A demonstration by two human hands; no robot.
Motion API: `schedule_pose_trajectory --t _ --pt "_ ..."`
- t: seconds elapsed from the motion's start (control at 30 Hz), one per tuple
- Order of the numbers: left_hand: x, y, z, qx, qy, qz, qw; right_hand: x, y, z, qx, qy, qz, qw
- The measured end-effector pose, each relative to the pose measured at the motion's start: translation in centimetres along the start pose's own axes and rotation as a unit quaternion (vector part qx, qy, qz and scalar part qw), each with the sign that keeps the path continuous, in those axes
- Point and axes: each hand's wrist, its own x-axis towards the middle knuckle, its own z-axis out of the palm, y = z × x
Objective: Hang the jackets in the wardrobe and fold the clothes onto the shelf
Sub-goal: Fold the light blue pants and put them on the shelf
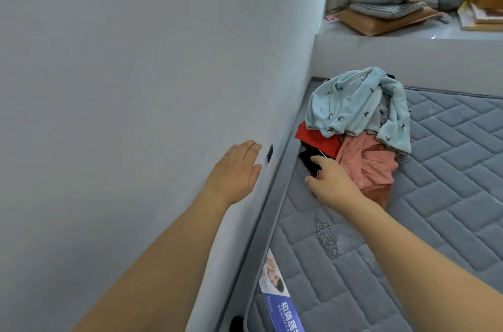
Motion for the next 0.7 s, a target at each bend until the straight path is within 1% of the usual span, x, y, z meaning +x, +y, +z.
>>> schedule_pose_trajectory --t 0.13,0.2,0.27,0.4,0.5,0.7 --pt "4.6 -0.6 0.7 -0.032 -0.020 0.042 0.998 1.7 0.9 -1.2 -0.005 0.051 0.042 0.998" --pt "6.1 -0.2 1.3 -0.036 -0.033 0.064 0.997 2.0 1.9 -2.3 0.011 0.075 0.067 0.995" --pt "7.2 0.3 2.0 -0.039 -0.034 0.063 0.997 2.4 3.1 -3.5 0.024 0.097 0.082 0.992" --pt "8.8 1.4 3.9 -0.040 -0.047 0.049 0.997 3.7 6.0 -5.5 0.026 0.098 0.091 0.991" --pt "10.7 2.2 5.1 -0.042 -0.071 0.050 0.995 4.9 8.3 -6.8 0.039 0.106 0.106 0.988" --pt "18.0 4.4 7.0 -0.050 -0.088 0.082 0.991 9.5 11.4 -9.2 0.052 0.120 0.139 0.982"
